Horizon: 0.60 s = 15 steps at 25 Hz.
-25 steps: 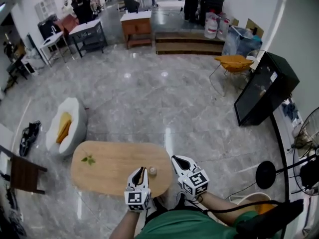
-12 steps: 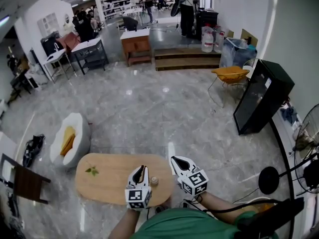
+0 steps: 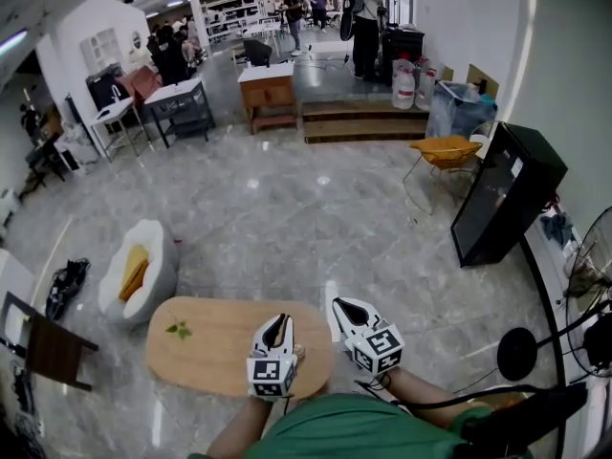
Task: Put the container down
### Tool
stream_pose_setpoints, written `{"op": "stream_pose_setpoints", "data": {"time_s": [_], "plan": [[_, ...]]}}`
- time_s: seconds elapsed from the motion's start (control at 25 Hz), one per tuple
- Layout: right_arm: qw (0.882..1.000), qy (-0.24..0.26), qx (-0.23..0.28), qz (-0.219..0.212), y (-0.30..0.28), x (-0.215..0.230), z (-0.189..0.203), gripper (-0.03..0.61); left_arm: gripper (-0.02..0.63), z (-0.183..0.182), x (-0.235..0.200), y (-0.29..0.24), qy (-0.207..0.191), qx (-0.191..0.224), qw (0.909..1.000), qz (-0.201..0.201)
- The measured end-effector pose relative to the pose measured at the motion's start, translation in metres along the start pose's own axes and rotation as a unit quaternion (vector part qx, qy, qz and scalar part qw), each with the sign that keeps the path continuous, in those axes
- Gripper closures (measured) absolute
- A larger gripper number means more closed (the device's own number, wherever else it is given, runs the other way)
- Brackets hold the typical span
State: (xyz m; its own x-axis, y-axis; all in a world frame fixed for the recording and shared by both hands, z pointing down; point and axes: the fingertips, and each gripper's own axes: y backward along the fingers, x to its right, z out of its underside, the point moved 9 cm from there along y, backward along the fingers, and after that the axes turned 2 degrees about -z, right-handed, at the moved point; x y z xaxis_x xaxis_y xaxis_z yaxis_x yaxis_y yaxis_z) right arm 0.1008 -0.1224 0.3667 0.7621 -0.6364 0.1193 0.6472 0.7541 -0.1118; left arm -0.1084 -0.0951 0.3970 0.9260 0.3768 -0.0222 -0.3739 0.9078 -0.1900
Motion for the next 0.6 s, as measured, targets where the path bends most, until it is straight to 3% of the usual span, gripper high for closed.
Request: {"op": "stream_pose_setpoints", "data": {"time_s": [0.6], "plan": [[1.0,0.001,-0.001,-0.007,-0.0084,0.0049,0.0042,0.565,0.561,0.0084,-0.0038,-0.0058,0.006,-0.005,1.0,-0.005]]}}
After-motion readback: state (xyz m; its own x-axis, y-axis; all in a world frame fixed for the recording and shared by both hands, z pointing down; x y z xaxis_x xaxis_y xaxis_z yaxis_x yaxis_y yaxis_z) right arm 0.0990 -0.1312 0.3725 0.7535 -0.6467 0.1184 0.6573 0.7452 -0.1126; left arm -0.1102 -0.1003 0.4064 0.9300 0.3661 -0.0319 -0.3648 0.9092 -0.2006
